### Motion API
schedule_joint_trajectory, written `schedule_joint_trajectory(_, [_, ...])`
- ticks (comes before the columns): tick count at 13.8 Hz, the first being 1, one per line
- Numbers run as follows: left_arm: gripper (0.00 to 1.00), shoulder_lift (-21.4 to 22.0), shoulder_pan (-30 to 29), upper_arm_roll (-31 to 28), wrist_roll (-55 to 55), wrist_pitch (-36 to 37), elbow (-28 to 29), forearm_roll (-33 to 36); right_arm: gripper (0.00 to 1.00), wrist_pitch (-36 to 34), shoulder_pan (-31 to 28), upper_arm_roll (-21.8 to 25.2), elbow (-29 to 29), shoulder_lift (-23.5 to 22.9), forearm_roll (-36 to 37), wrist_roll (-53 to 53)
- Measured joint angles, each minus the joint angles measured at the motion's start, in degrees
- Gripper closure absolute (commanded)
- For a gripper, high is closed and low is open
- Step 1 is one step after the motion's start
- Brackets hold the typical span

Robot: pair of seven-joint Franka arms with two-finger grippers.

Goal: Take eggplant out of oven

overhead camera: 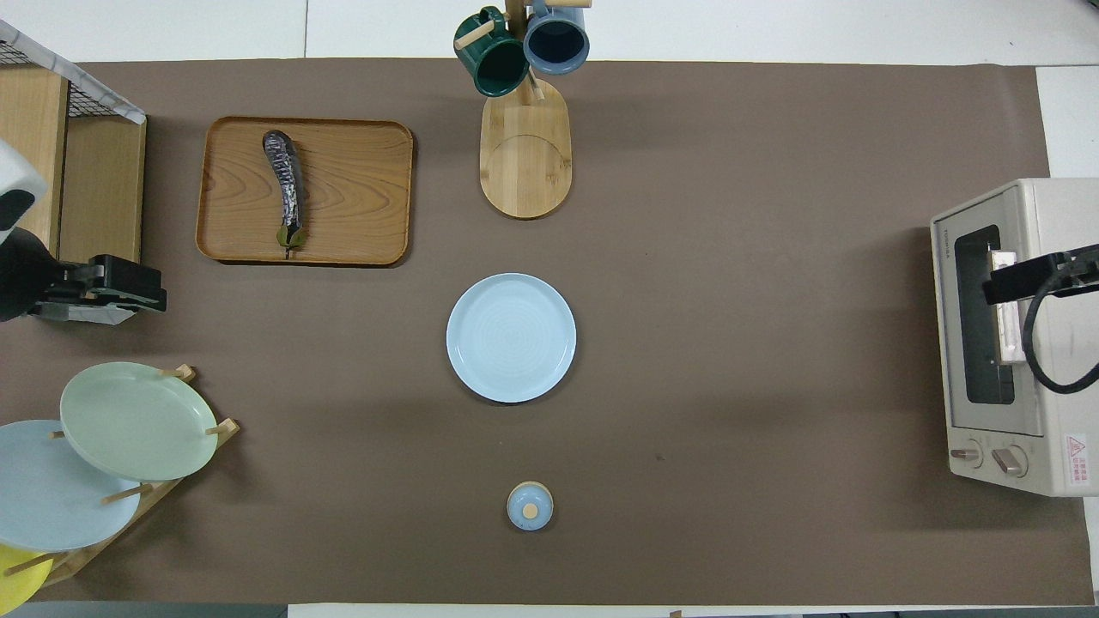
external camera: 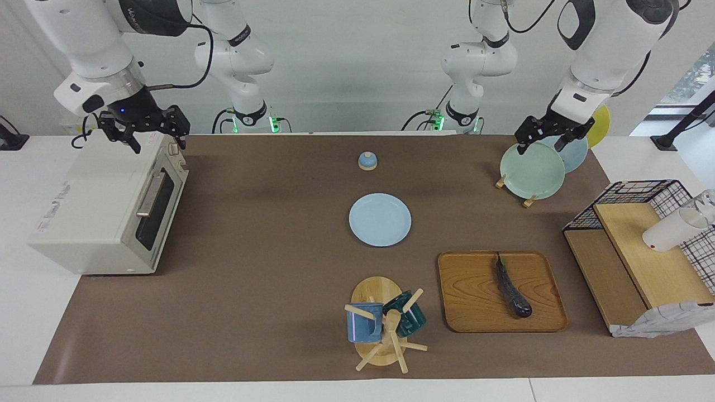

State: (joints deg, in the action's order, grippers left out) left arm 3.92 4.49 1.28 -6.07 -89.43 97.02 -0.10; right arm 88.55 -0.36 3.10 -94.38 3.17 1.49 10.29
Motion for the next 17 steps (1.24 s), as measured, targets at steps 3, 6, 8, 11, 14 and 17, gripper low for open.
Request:
schedule_joint_trajectory(3, [0.0, -2.2, 0.0, 0.1, 1.2, 0.4, -1.6, 0.5, 0.0, 0.0, 0.2, -0.3, 0.0, 0.0, 0.0, 0.0])
schedule_joint_trajectory(6, [0.0, -2.6, 0.0, 0.3, 3.1, 0.3, -1.3, 0.5, 0.0, 0.0, 0.3, -0.3, 0.1, 0.0, 0.0, 0.0])
schedule_joint_trajectory(8, [0.0, -2.6, 0.0, 0.3, 3.2, 1.4, -2.0, 0.5, 0.0, 0.0, 0.3, -0.3, 0.1, 0.0, 0.0, -0.1])
schedule_joint_trajectory(11, [0.0, -2.5, 0.0, 0.2, 3.0, 3.4, -3.6, 0.4, 0.0, 0.0, 0.3, -0.4, 0.1, 0.0, 0.0, -0.7])
schedule_joint_trajectory(14, [0.0, -2.5, -0.1, 0.2, 1.1, 2.3, -3.8, -0.8, 0.0, 0.2, 0.4, -0.4, 0.1, 0.0, 0.0, -0.8])
schedule_joint_trajectory(17, [0.0, -2.5, -0.1, 0.2, 1.1, 2.1, -3.8, -1.0, 0.0, 0.5, 0.6, -0.5, 0.1, 0.0, 0.0, -0.8])
